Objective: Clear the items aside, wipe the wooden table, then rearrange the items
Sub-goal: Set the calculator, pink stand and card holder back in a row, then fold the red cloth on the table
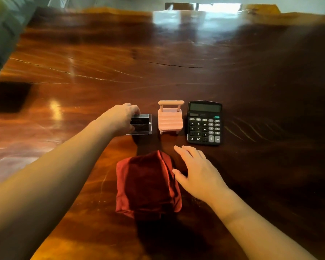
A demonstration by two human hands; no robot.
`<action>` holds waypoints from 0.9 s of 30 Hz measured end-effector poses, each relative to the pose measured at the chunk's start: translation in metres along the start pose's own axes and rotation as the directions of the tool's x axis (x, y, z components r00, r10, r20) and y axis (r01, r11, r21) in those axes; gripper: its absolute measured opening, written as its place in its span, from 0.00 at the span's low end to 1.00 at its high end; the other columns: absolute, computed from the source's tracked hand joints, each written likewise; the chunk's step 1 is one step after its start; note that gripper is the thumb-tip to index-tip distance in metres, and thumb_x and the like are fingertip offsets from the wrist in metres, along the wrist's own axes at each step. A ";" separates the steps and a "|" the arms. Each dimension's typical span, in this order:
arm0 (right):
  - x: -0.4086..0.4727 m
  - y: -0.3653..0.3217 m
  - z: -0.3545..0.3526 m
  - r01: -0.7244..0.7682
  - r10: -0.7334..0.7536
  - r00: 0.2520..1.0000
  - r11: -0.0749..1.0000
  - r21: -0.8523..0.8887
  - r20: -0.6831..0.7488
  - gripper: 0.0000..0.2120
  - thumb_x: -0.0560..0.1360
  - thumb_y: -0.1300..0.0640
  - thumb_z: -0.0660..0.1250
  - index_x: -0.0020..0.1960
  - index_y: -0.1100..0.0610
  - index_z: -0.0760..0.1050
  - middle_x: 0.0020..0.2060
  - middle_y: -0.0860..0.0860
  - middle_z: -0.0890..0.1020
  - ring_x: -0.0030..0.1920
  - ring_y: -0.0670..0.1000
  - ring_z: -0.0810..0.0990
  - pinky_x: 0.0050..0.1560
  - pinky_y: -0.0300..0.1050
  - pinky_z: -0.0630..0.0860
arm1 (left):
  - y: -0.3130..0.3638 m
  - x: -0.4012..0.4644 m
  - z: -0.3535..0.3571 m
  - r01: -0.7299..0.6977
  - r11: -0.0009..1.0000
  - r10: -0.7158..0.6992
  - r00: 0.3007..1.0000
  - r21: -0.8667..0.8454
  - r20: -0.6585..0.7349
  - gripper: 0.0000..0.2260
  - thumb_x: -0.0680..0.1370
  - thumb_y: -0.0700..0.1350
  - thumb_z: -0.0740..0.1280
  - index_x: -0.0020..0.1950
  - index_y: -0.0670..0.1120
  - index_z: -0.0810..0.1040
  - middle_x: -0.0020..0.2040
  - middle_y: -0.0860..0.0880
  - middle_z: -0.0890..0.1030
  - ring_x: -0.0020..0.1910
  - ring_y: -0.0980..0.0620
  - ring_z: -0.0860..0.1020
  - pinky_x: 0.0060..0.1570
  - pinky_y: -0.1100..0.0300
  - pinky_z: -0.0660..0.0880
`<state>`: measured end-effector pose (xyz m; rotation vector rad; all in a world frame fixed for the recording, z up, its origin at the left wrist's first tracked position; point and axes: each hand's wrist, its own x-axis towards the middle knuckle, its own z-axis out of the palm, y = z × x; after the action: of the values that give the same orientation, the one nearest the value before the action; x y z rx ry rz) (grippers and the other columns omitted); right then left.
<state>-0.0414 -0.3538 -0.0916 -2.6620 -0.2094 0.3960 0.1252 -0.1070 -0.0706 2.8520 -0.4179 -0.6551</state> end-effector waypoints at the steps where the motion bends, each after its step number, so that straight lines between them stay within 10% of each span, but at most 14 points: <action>1: 0.001 -0.001 0.001 0.000 0.000 1.000 1.000 0.001 0.001 0.33 0.78 0.44 0.66 0.79 0.45 0.57 0.76 0.48 0.66 0.75 0.50 0.64 0.70 0.51 0.71 | -0.002 -0.001 0.002 0.004 1.000 -0.004 1.000 -0.006 -0.001 0.23 0.72 0.41 0.75 0.64 0.50 0.74 0.61 0.46 0.77 0.57 0.44 0.77 0.58 0.49 0.76; 27: -0.025 -0.054 -0.002 0.016 -0.016 1.000 1.000 0.021 0.016 0.29 0.77 0.43 0.68 0.76 0.45 0.65 0.70 0.43 0.72 0.69 0.48 0.70 0.65 0.51 0.74 | -0.062 -0.151 0.032 0.052 0.965 -0.115 0.965 -0.257 -0.236 0.32 0.74 0.56 0.72 0.75 0.52 0.65 0.71 0.47 0.71 0.68 0.44 0.71 0.62 0.48 0.74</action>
<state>-0.0689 -0.3114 -0.0593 -2.6360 -0.2307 0.4128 -0.0054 -0.0056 -0.0535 2.6733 -0.1614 -0.3265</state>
